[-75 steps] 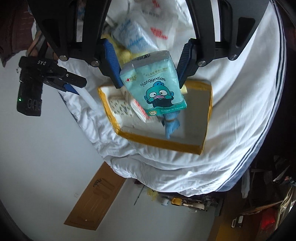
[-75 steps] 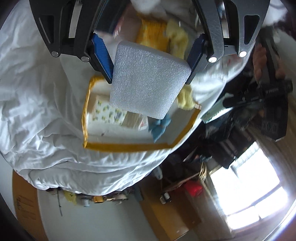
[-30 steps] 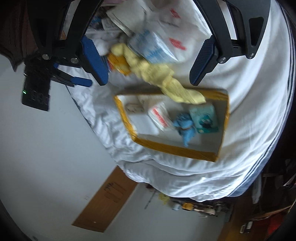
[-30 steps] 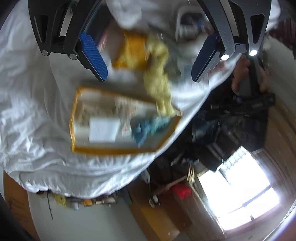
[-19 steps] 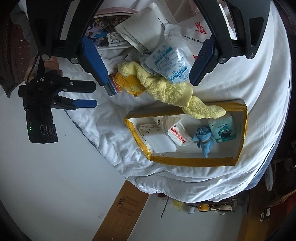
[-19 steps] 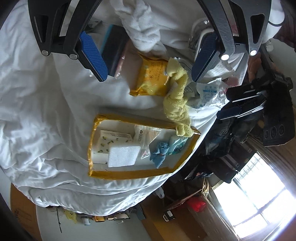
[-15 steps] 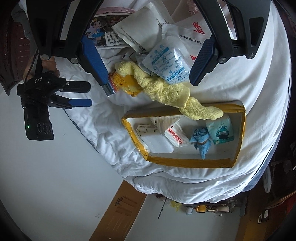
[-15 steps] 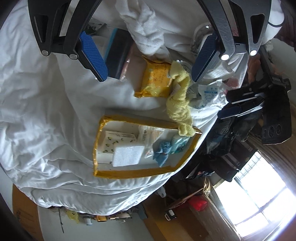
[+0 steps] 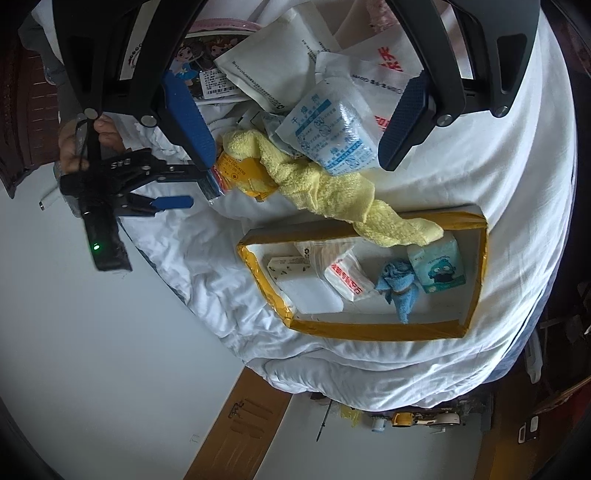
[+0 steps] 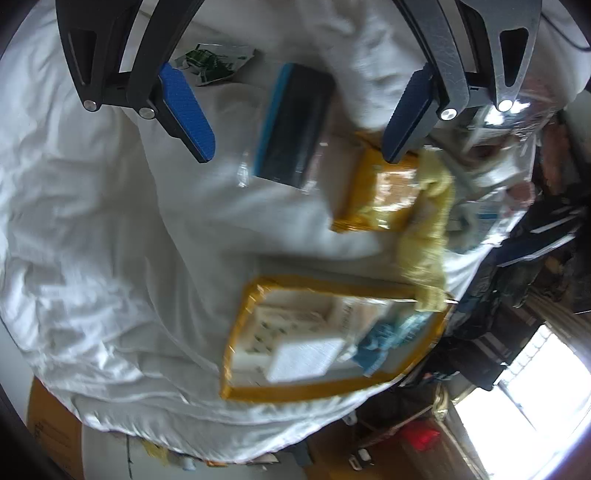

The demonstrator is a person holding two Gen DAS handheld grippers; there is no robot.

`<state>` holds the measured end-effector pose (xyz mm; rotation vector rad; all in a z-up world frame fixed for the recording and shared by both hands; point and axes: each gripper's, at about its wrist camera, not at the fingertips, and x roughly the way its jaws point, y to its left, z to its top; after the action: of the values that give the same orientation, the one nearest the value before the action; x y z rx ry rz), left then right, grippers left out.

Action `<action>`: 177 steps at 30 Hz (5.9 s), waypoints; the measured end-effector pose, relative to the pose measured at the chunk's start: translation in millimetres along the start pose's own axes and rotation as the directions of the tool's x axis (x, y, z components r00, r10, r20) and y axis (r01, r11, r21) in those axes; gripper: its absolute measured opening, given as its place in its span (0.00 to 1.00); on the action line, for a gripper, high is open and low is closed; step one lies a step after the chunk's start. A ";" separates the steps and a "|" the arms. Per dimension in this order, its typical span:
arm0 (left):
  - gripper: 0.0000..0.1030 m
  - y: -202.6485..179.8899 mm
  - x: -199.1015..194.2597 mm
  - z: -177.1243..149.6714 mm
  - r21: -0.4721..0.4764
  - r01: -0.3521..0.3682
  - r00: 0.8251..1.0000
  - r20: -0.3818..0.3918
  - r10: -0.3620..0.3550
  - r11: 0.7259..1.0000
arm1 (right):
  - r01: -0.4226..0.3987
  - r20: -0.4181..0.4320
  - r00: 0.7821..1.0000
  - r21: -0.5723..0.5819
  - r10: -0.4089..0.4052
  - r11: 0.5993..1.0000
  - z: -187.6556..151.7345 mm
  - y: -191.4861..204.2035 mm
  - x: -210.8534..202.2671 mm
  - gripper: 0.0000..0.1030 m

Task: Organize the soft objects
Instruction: 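Grasp the wet-wipe pack with the left tool while the right tool grasps the dark sponge, then drop the wet-wipe pack and dark sponge into the box with both tools, then grasp the white glove packet with the left tool while the right tool grasps the white towel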

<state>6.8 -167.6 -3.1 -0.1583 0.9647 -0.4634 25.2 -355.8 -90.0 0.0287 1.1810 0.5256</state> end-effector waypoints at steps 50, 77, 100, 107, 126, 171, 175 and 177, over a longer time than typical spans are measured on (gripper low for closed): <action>0.33 75.5 16.4 80.3 -0.150 -0.145 0.974 0.154 0.168 0.978 | 0.058 0.500 0.865 0.004 -0.052 0.998 70.5 57.6 -35.6 0.35; 0.88 59.9 -5.9 54.5 -0.103 -0.056 0.991 0.116 0.068 0.993 | -0.029 0.359 0.933 -0.020 0.034 0.999 83.4 39.7 -35.1 0.84; 0.89 58.0 5.9 -12.3 -0.047 0.031 0.997 -0.065 -0.034 0.998 | -0.150 -0.060 0.988 -0.262 0.139 0.953 -41.2 13.6 2.2 0.90; 0.89 51.9 19.0 -9.4 -0.039 -0.059 0.994 -0.098 0.055 0.998 | -0.110 -0.086 0.992 -0.267 0.090 0.957 -38.5 15.9 18.0 0.70; 0.79 116.7 -18.7 -37.5 -0.197 0.179 0.972 -0.117 -0.204 0.964 | -0.047 -0.101 0.995 -0.286 0.019 0.957 -38.8 24.5 27.3 0.49; 0.11 116.5 -63.8 -3.5 -0.267 0.214 0.964 0.213 -0.159 0.940 | 0.136 0.111 0.989 -0.358 -0.103 0.924 -35.2 67.6 -57.7 0.38; 0.11 110.6 -62.4 9.8 -0.260 0.193 0.961 0.246 -0.128 0.946 | 0.135 0.149 0.985 -0.336 -0.089 0.932 -30.3 65.1 -74.4 0.38; 0.11 109.2 -60.2 20.1 -0.262 0.158 0.963 0.253 -0.090 0.952 | 0.143 0.186 0.979 -0.300 -0.089 0.943 -21.6 64.3 -80.5 0.38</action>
<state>28.1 -44.8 17.4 -0.5235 0.7813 -0.4112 -40.2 -337.2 -9.6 -0.2621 0.9163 0.5882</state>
